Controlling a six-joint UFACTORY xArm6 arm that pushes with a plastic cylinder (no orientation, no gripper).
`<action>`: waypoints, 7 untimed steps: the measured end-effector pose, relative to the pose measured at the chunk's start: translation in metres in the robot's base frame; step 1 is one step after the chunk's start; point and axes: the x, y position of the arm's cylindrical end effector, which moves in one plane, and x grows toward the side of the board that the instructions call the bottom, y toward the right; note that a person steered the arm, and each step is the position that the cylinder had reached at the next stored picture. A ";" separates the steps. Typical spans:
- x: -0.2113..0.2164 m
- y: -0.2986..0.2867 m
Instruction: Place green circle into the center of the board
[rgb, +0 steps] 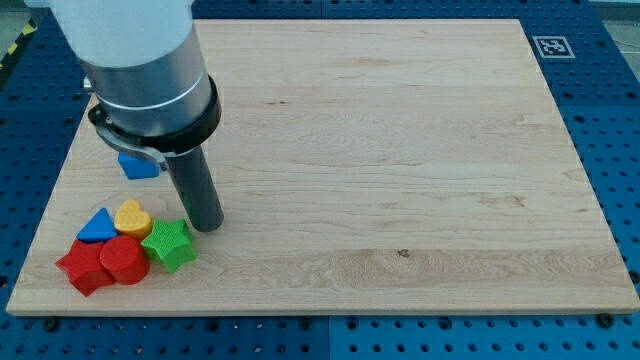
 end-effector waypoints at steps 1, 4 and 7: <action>-0.035 0.009; -0.108 0.020; -0.176 0.020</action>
